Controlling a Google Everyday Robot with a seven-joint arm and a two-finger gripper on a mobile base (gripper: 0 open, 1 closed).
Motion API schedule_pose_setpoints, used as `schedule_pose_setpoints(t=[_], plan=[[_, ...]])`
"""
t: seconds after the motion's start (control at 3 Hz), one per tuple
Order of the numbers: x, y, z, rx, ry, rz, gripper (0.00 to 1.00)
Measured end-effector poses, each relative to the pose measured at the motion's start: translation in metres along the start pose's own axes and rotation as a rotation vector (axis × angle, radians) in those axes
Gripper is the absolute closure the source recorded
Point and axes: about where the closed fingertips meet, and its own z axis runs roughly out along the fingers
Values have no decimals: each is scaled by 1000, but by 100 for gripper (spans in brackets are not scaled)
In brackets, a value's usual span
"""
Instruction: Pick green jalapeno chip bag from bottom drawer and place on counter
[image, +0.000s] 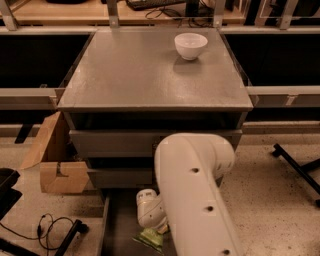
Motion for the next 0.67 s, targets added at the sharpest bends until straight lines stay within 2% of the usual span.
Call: schedule_pose_setpoints(t=[0.33, 0.67], plan=[[1, 21, -75, 64, -16, 65, 100], [27, 68, -130, 67, -40, 122, 100]])
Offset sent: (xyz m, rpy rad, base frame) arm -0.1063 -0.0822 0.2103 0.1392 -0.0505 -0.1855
